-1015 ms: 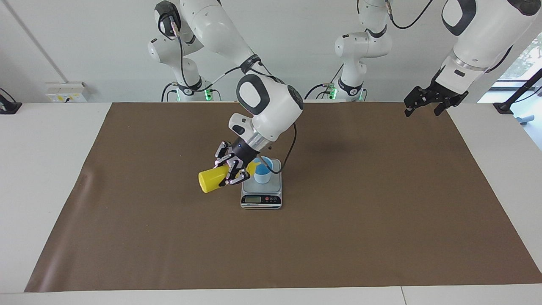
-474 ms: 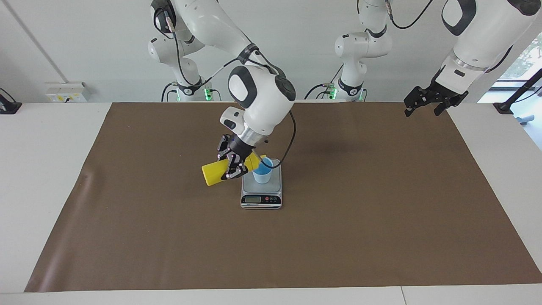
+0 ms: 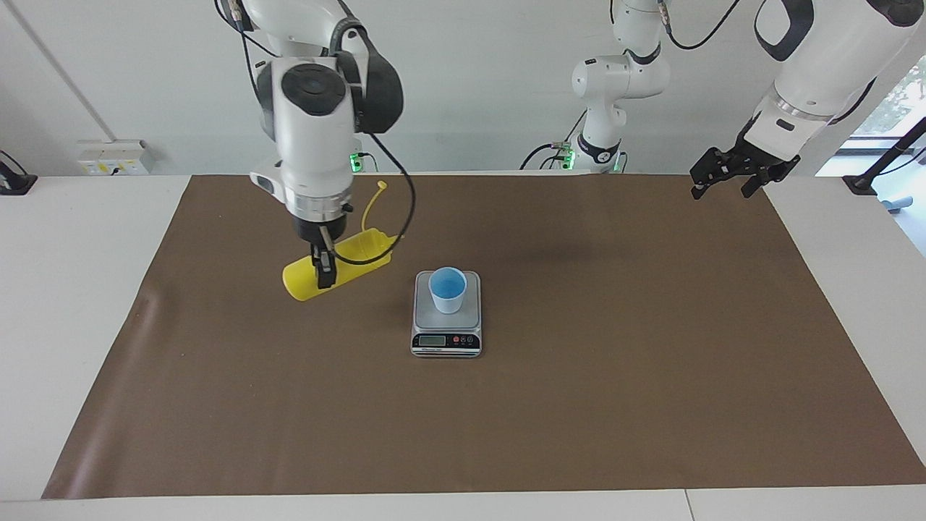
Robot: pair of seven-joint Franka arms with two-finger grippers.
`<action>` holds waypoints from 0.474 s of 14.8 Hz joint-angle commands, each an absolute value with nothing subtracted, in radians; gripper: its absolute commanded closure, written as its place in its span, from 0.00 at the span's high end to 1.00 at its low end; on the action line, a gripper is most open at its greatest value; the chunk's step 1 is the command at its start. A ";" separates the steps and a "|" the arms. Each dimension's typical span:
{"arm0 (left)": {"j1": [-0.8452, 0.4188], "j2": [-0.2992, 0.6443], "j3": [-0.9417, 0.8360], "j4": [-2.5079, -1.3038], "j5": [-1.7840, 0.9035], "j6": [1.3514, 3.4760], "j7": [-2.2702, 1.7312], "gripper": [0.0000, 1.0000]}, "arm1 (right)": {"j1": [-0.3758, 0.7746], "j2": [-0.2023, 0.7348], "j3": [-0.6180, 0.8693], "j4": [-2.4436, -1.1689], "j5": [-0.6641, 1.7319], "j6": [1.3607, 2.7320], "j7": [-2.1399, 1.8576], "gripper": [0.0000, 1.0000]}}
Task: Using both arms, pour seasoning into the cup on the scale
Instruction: 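Turn the bottle upright and carry it back with the right gripper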
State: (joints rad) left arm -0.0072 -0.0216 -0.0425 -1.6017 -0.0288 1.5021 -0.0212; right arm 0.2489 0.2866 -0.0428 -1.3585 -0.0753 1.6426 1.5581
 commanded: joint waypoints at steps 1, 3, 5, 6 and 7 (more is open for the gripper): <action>0.003 -0.046 -0.044 -1.624 -0.041 1.496 -0.009 1.00 | 0.068 0.258 -0.028 -1.376 0.177 1.632 1.480 0.00; 0.003 -0.046 -0.044 -1.624 -0.041 1.496 -0.009 1.00 | -0.053 0.236 -0.029 -1.435 0.353 1.641 1.422 0.00; 0.003 -0.046 -0.044 -1.624 -0.041 1.496 -0.009 1.00 | -0.159 0.174 -0.029 -1.584 0.513 1.672 1.309 0.00; 0.003 -0.046 -0.044 -1.624 -0.041 1.496 -0.009 1.00 | -0.202 0.135 -0.029 -1.674 0.579 1.713 1.252 0.00; 0.003 -0.046 -0.044 -1.624 -0.041 1.496 -0.009 1.00 | -0.239 0.100 -0.029 -1.760 0.644 1.747 1.177 0.00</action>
State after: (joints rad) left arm -0.0072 -0.0216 -0.0425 -1.6017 -0.0288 1.5021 -0.0212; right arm -0.1739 0.2277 -0.0478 -1.5337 0.5249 1.6592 1.2838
